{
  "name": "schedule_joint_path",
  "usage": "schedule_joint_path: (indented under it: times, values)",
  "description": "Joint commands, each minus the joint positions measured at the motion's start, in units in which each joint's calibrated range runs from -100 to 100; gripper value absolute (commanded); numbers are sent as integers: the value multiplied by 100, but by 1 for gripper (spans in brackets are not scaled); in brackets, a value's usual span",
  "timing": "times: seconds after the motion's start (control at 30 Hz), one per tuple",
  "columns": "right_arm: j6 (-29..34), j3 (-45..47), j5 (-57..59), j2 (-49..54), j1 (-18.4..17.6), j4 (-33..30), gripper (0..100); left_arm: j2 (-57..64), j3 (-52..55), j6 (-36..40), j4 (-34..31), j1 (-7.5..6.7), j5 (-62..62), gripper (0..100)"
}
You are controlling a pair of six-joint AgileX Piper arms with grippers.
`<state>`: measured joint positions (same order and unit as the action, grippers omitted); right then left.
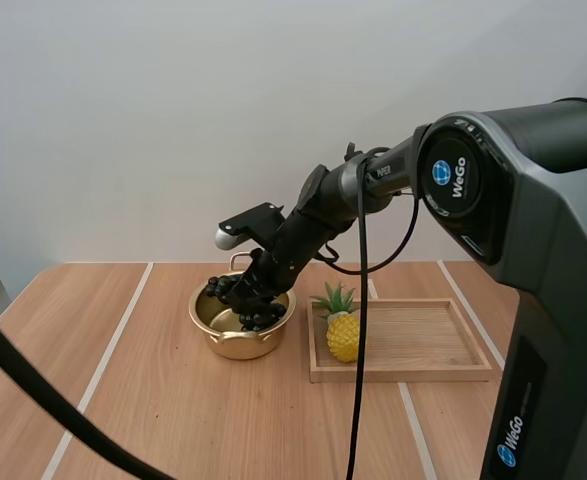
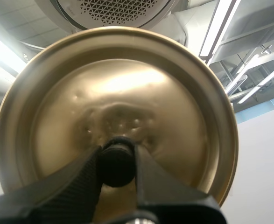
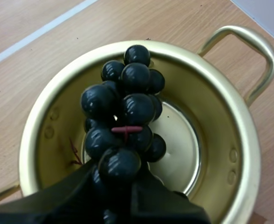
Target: Open the pot, put the grape inside, and close it
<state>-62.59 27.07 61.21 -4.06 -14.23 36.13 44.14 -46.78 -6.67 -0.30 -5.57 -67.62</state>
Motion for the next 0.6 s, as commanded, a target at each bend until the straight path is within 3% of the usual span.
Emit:
schedule_joint_path:
  times: [0.0, 0.57]
  values:
    - [-64, 103, 80, -17, -6, -292, 0, -29, -21, 23, -76, -14, 21, 0]
    - [-42, 86, -248, -617, -6, -385, 0, -29, -21, 23, -76, -14, 7, 0]
